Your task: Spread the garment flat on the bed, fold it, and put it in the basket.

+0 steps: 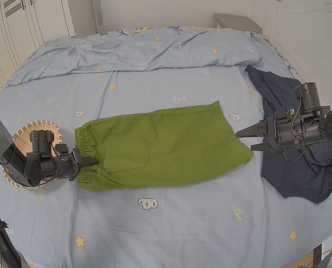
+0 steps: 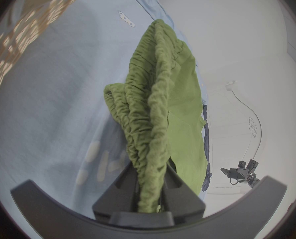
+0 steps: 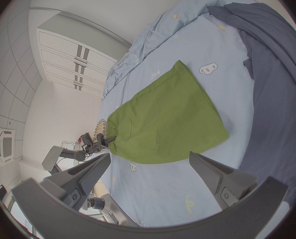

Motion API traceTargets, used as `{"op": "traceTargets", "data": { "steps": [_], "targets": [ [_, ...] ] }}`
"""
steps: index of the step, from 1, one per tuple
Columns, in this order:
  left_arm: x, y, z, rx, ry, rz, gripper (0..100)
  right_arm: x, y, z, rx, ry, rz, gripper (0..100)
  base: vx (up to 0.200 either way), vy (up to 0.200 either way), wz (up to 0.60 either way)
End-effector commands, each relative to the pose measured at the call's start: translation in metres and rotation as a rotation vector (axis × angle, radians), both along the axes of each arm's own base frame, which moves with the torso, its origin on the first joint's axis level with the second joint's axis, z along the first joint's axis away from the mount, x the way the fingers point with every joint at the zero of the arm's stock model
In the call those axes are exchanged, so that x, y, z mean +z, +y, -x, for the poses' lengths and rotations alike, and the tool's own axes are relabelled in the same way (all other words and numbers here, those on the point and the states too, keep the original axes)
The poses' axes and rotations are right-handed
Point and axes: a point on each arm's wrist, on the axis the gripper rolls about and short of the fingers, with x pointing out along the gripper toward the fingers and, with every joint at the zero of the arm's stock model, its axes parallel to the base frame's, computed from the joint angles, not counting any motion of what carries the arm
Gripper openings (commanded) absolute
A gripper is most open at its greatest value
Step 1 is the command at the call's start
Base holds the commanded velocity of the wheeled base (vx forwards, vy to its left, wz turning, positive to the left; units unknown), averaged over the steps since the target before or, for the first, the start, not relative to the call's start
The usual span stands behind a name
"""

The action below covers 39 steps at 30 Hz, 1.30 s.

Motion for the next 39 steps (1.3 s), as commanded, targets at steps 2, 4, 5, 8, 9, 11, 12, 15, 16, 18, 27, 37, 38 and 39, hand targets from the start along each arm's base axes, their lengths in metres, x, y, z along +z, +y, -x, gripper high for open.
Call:
{"op": "traceTargets", "data": {
  "steps": [2, 4, 5, 8, 9, 11, 12, 15, 16, 18, 27, 37, 38, 39],
  "targets": [
    [0.023, 0.005, 0.010, 0.018, -0.002, -0.001, 0, -0.005, -0.001, -0.004, -0.005, 0.014, 0.002, 100, 0.000, 0.000, 0.00],
    [0.038, 0.006, 0.015, 0.014, 0.002, 0.001, 0, -0.007, -0.001, -0.006, -0.008, 0.018, 0.003, 100, 0.000, 0.000, 0.00],
    [0.039, 0.005, 0.016, 0.013, 0.002, 0.002, 0, -0.007, -0.002, -0.006, -0.009, 0.020, 0.003, 100, 0.000, 0.000, 0.00],
    [0.058, 0.013, 0.026, -0.003, 0.017, 0.019, 0, -0.019, -0.007, -0.018, -0.031, 0.048, 0.016, 100, 0.000, 0.000, 0.00],
    [0.062, 0.017, 0.028, -0.025, 0.016, 0.026, 0, -0.029, -0.011, -0.026, -0.045, 0.071, 0.023, 100, 0.000, 0.000, 0.00],
    [0.062, 0.019, 0.029, -0.038, 0.014, 0.029, 0, -0.036, -0.014, -0.033, -0.057, 0.089, 0.027, 100, 0.000, 0.000, 0.00],
    [0.061, 0.020, 0.029, -0.042, 0.013, 0.026, 0, -0.044, -0.018, -0.040, -0.070, 0.109, 0.030, 100, 0.000, 0.000, 0.00],
    [0.060, 0.020, 0.028, -0.044, 0.015, 0.024, 0, -0.056, -0.022, -0.049, -0.084, 0.135, 0.035, 100, 0.000, 0.000, 0.00],
    [0.059, 0.020, 0.028, -0.044, 0.016, 0.024, 0, -0.062, -0.025, -0.054, -0.090, 0.147, 0.037, 100, 0.000, 0.000, 0.00],
    [0.059, 0.020, 0.028, -0.044, 0.015, 0.024, 0, -0.068, -0.028, -0.059, -0.099, 0.159, 0.039, 100, 0.000, 0.000, 0.00],
    [0.058, 0.018, 0.028, -0.052, 0.016, 0.022, 0, -0.093, -0.026, -0.074, -0.089, 0.209, 0.037, 100, 0.000, 0.000, 0.00],
    [0.058, 0.017, 0.029, -0.057, 0.015, 0.021, 0, -0.105, -0.024, -0.098, -0.040, 0.252, -0.072, 100, 0.000, 0.000, 0.00],
    [0.058, 0.017, 0.029, -0.057, 0.017, 0.022, 0, -0.105, -0.024, -0.099, -0.038, 0.255, -0.082, 100, 0.000, 0.000, 0.00],
    [0.058, 0.017, 0.029, -0.057, 0.017, 0.022, 0, -0.106, -0.023, -0.102, -0.034, 0.269, -0.103, 100, 0.000, 0.000, 0.00]
  ]
}}
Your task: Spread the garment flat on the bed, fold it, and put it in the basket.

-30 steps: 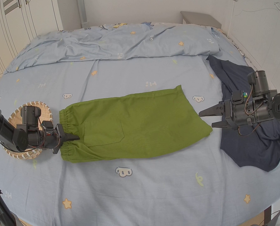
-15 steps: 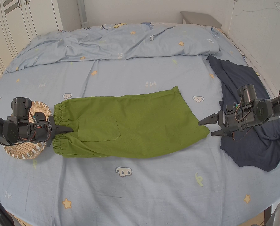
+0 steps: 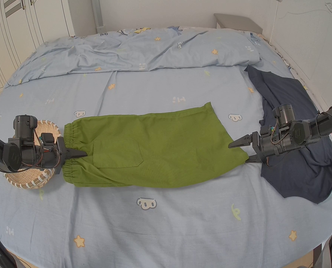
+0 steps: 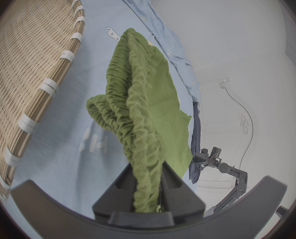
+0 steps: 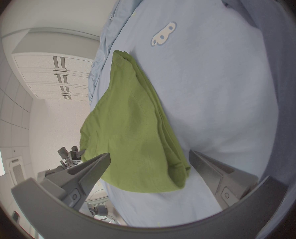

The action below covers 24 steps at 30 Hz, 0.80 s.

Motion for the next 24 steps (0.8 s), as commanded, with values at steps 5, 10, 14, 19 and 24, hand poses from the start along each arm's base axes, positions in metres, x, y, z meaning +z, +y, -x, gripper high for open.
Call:
{"op": "traceTargets", "data": {
  "steps": [5, 10, 14, 19, 24],
  "targets": [
    [0.000, 0.001, 0.000, 0.003, -0.002, 0.000, 0, -0.021, 0.002, -0.017, 0.005, 0.064, -0.051, 100, 0.000, 0.000, 0.00],
    [0.001, 0.001, -0.001, 0.003, -0.005, 0.000, 0, -0.023, 0.004, -0.019, 0.021, 0.076, -0.080, 100, 0.000, 0.000, 0.00],
    [0.000, 0.001, -0.002, 0.003, -0.002, 0.000, 0, -0.021, 0.003, -0.018, 0.053, 0.097, -0.143, 100, 0.000, 0.000, 0.00],
    [0.000, 0.002, -0.002, 0.004, -0.002, 0.000, 0, -0.021, -0.006, -0.019, 0.039, 0.117, -0.156, 0, 0.000, 0.000, 0.00],
    [0.000, 0.002, -0.002, 0.004, -0.002, 0.000, 0, -0.021, -0.010, -0.018, 0.032, 0.127, -0.158, 0, 0.000, 0.000, 0.00]
  ]
}}
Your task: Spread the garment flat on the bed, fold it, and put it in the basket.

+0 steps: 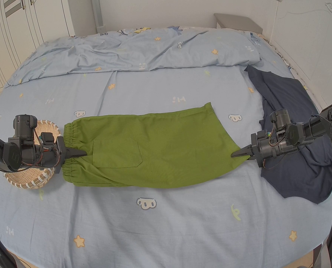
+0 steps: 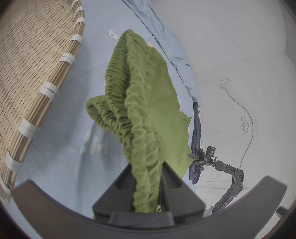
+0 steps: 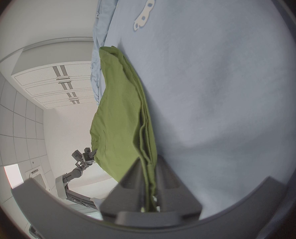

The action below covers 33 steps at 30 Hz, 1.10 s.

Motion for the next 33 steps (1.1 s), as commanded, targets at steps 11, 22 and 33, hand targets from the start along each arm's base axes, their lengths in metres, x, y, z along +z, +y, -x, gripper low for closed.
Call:
{"op": "traceTargets", "data": {
  "steps": [11, 22, 33],
  "targets": [
    [0.000, 0.000, 0.003, -0.001, 0.016, 0.001, 0, 0.038, 0.000, 0.035, 0.037, -0.026, 0.018, 0, 0.000, 0.000, 0.00],
    [-0.024, 0.014, 0.044, -0.057, 0.143, -0.098, 0, 0.030, 0.004, 0.118, 0.135, -0.005, 0.166, 0, 0.000, 0.000, 0.00],
    [-0.060, 0.030, 0.096, -0.085, 0.208, -0.164, 0, -0.004, 0.010, 0.202, 0.213, 0.037, 0.175, 0, 0.000, 0.000, 0.00]
  ]
}}
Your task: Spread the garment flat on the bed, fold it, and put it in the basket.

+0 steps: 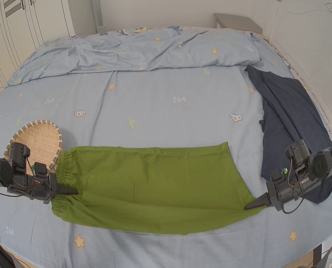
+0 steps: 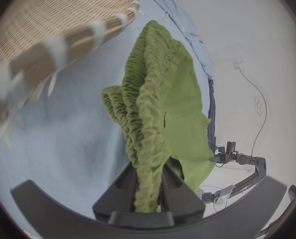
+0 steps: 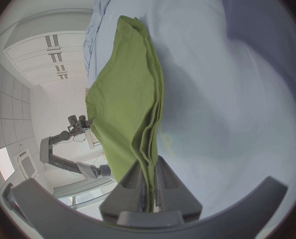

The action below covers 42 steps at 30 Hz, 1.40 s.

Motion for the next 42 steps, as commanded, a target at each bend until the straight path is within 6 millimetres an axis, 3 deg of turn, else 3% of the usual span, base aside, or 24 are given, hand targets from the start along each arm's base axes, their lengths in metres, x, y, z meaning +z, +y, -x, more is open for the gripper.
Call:
{"op": "traceTargets", "data": {
  "steps": [1, 7, 17, 18, 26, 31, 32, 36, 42],
  "targets": [
    [-0.020, 0.008, 0.036, 0.001, 0.060, -0.023, 0, -0.005, 0.004, 0.055, 0.058, -0.031, 0.007, 0, 0.000, 0.000, 0.00],
    [-0.023, 0.007, 0.044, 0.003, 0.074, -0.021, 0, -0.019, 0.000, 0.077, 0.057, -0.041, 0.005, 0, 0.000, 0.000, 0.00],
    [-0.028, 0.006, 0.048, -0.024, 0.074, -0.032, 0, -0.024, 0.000, 0.081, 0.059, -0.063, 0.002, 0, 0.000, 0.000, 0.00],
    [-0.028, 0.006, 0.048, -0.028, 0.071, -0.034, 0, -0.024, 0.000, 0.081, 0.059, -0.065, 0.002, 100, 0.000, 0.000, 0.00],
    [-0.023, 0.006, 0.050, -0.028, 0.051, -0.045, 0, -0.016, -0.008, 0.076, 0.009, -0.118, -0.005, 100, 0.000, 0.000, 0.00],
    [-0.009, 0.005, 0.047, -0.031, -0.013, -0.076, 0, 0.019, -0.012, 0.060, -0.043, -0.286, -0.011, 100, 0.000, 0.000, 0.00],
    [0.001, 0.004, 0.044, -0.037, -0.056, -0.093, 0, 0.039, -0.011, 0.051, -0.080, -0.349, -0.016, 100, 0.000, 0.000, 0.00],
    [0.029, -0.006, 0.036, -0.069, -0.101, -0.143, 0, 0.077, -0.005, 0.038, -0.163, -0.456, -0.011, 100, 0.000, 0.000, 0.00],
    [0.056, -0.003, 0.034, -0.057, -0.065, -0.180, 0, 0.083, 0.001, 0.037, -0.210, -0.501, 0.069, 100, 0.000, 0.000, 0.00]
  ]
}}
